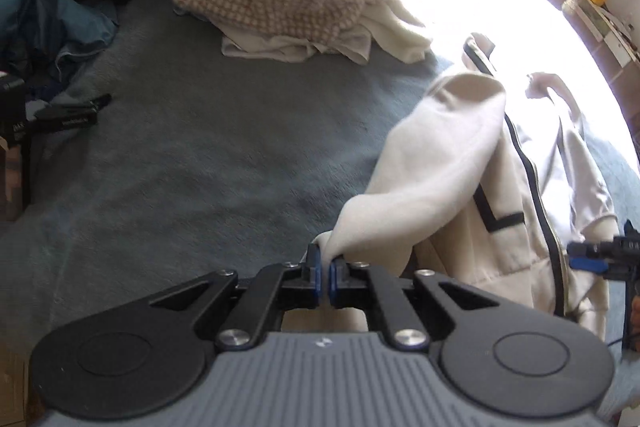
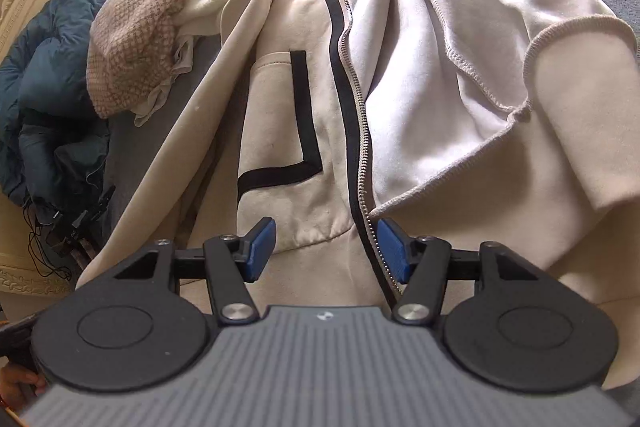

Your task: Fold clothes

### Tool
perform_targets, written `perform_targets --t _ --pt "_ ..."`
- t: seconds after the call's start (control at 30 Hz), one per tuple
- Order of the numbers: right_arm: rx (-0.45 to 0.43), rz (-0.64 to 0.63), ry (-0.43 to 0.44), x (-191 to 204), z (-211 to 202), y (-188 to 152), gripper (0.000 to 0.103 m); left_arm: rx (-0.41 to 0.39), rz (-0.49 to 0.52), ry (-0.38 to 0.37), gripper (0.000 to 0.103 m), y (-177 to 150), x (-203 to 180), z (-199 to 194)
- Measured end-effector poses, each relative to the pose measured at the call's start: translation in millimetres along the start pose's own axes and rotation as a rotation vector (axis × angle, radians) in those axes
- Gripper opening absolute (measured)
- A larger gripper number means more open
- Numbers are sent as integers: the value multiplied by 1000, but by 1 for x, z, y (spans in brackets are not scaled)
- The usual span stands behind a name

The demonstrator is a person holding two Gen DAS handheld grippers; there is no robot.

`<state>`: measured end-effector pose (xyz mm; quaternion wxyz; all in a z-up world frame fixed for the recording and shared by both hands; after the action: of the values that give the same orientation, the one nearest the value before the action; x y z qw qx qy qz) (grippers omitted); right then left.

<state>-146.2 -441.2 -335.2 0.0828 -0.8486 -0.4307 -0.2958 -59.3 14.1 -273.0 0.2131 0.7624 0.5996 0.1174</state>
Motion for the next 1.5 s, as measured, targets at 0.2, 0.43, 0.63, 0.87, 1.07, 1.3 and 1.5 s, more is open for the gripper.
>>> perform_targets --t 0.2,0.43,0.63,0.87,1.07,1.3,1.5 --pt "-18 2 -31 7 3 -3 56 -113 16 146 4 114 76 5" --pt "-49 24 -72 13 13 -3 56 -60 134 202 5 163 96 77" --pt "-77 50 -115 12 25 -3 56 49 111 141 21 140 91 120" --pt "-81 69 -147 7 34 -5 56 38 191 59 54 107 62 84" --pt "-68 94 -159 3 26 -13 56 106 105 -241 61 60 2 63" --pt "-30 116 -152 -14 23 -17 56 465 15 -558 62 -34 -98 124" --pt "13 61 -119 -17 26 -21 51 457 -69 -533 39 -62 -128 138"
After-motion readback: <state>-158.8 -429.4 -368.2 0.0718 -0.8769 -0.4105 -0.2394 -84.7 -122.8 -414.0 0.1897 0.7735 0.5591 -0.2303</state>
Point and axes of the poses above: each gripper's, at about its wrist camera, not at the fingertips, and z roughly the way its jaws point, x to its left, y to its top, the point moved 2 cm from there along z, roughly the way its jaws point, and after that the axes turned 9 degrees about z, right-handed, at the moved point
